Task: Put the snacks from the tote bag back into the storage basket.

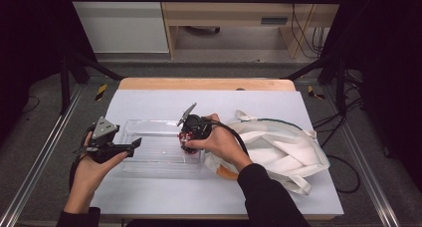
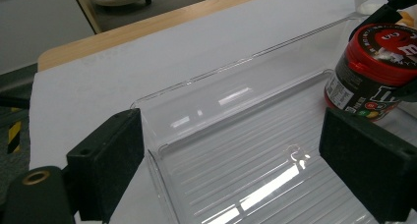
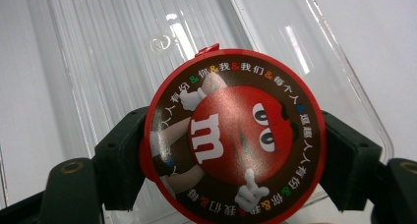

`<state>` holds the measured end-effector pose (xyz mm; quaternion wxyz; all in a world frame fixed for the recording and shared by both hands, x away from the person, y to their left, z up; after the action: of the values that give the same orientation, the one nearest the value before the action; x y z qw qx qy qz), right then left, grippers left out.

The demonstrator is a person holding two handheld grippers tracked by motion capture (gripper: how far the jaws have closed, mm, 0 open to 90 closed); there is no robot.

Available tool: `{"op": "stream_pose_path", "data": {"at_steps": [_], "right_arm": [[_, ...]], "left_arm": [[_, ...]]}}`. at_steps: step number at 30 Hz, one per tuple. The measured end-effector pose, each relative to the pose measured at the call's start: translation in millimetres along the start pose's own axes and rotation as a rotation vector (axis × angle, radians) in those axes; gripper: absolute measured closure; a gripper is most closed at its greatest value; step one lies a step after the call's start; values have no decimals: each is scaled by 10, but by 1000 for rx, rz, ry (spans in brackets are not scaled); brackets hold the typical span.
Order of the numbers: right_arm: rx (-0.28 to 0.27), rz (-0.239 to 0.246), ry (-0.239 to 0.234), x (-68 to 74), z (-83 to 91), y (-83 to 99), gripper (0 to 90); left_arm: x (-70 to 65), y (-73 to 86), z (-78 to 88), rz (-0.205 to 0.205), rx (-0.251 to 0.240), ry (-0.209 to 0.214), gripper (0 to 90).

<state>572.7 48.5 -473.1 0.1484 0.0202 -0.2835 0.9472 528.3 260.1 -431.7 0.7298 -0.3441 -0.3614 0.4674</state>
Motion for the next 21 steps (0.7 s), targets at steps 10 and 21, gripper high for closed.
{"op": "stream_pose_path", "data": {"at_steps": [10, 21], "right_arm": [[22, -4, -1, 5, -35, 31, 244], [41, -1, -1, 8, -77, 56, 244]], "left_arm": [[6, 9, -5, -6, 5, -2, 98], [8, 24, -12, -9, 12, -3, 98]]}}
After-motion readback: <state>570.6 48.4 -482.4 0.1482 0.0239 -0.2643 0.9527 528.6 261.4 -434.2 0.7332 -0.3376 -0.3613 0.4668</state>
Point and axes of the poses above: each handheld gripper's, and its own axes: z roughly backward along the jaws, y roughly out of its underside, x roughly to its left, the point moved 8 cm from there along -z, roughly forward along the jaws, and after that the axes turned 14 degrees about -y, right-handed, at the moved point
